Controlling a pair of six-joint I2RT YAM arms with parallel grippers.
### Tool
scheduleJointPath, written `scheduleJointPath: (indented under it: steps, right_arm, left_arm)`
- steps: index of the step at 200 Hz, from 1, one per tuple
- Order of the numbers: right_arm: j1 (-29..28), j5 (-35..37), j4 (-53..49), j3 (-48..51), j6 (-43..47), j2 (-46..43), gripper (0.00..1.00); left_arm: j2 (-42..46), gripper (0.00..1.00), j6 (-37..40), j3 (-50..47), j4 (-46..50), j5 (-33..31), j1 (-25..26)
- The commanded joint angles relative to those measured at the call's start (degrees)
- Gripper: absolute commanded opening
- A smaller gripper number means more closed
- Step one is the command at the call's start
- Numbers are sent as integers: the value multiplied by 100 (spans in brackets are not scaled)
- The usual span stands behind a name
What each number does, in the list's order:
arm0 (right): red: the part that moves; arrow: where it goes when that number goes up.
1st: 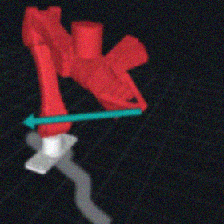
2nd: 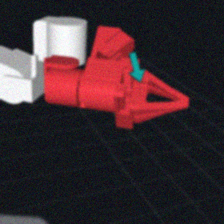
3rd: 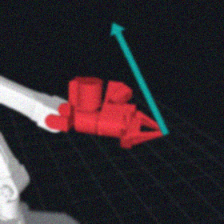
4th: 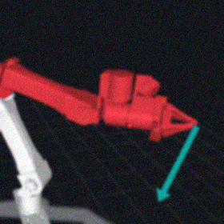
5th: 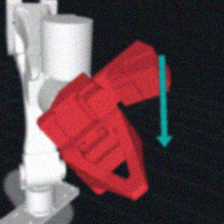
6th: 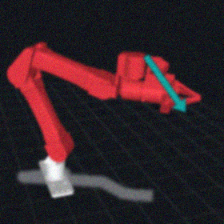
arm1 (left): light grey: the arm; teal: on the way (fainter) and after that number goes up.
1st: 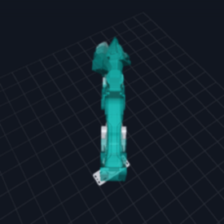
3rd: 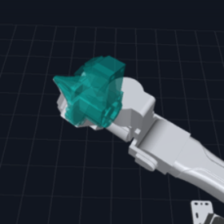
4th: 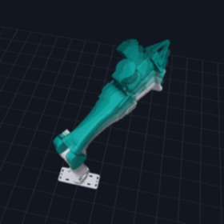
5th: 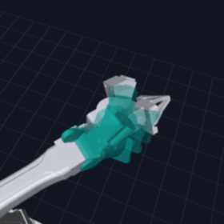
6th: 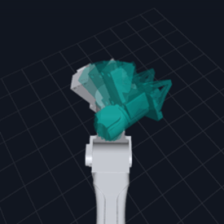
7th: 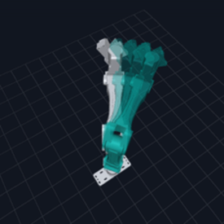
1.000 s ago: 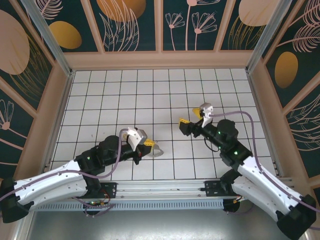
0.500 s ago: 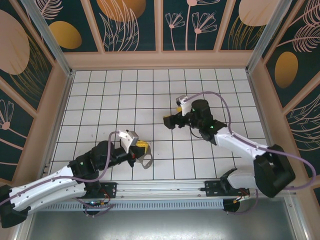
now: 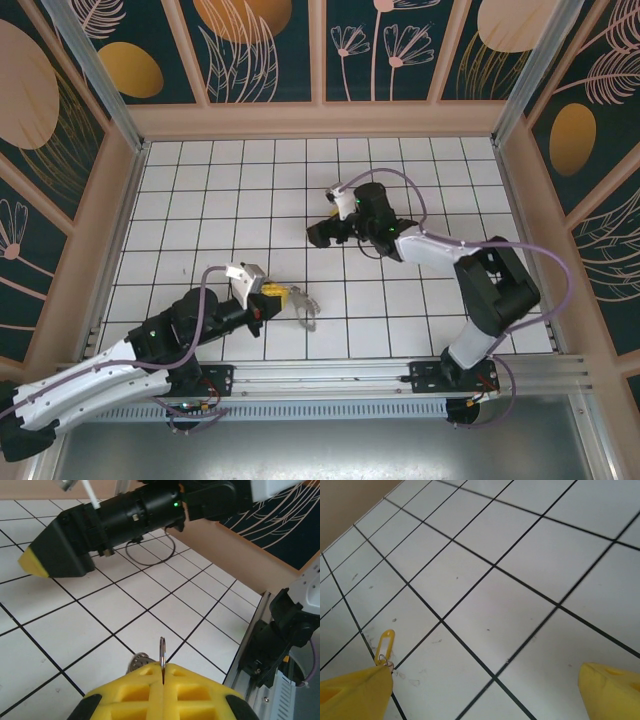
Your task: Put the keys on the keyring
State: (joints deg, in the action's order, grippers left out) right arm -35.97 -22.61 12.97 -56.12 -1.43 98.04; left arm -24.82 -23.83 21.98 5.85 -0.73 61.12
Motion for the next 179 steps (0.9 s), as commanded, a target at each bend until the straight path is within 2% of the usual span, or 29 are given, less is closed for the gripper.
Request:
scheduleJointPath:
  steps: [1,55,105,146,179]
  right_arm:
    - [-272,-93,-215,-536,265,487,95]
    - [-602,-134,-418,-1200,354,1312,95]
    - [-927,-460,-699,-1847,501,1994,93]
    - [-1153,-562,-1010,-2280,691,2391,92]
    - [-1177,-1033,-1067,-2337,777,2514,90]
  left_arm:
    - [276,0,-452,-153,86,-97,-12]
    - [1238,0,-1057,-332,520,-547,-9]
    - [1453,0,-1423,-433,661,-655,-6]
    - [1786,0,-1502,-537,690,-722,-10]
    - [1809,0,-1343,-487,628,-796,-13]
